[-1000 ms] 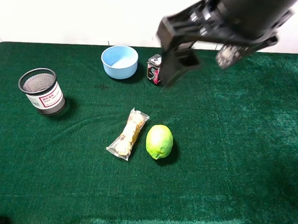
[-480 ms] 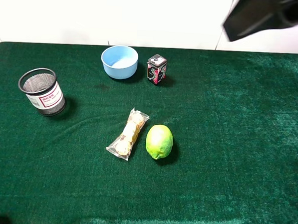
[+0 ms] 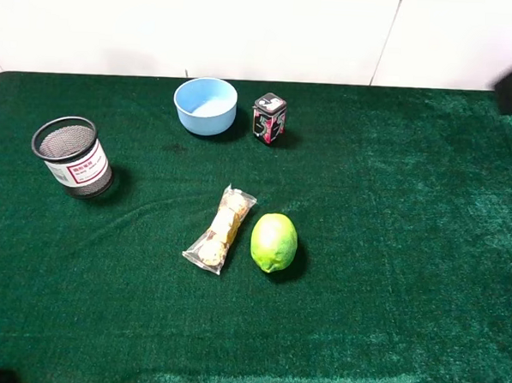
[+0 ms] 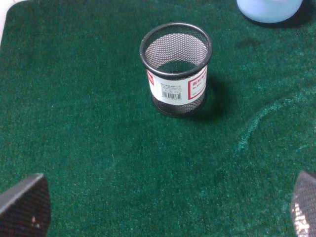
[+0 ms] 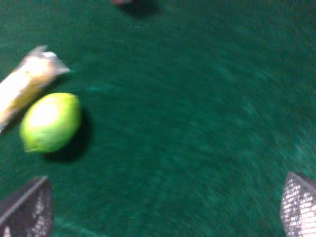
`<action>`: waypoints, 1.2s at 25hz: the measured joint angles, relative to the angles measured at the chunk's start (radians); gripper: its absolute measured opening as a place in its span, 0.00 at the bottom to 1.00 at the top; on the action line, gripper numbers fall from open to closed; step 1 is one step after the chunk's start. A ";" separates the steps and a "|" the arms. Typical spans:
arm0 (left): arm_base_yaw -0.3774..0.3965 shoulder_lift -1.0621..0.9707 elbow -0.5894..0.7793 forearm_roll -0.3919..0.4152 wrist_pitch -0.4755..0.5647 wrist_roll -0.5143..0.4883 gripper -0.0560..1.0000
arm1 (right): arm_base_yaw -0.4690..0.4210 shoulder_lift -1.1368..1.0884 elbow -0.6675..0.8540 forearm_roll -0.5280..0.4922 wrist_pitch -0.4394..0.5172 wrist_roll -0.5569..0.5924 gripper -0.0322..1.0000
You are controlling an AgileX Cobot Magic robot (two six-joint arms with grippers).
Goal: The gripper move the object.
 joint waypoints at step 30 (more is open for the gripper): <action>0.000 0.000 0.000 0.000 0.000 0.000 0.99 | -0.623 -0.871 0.561 0.168 -0.183 -0.158 0.70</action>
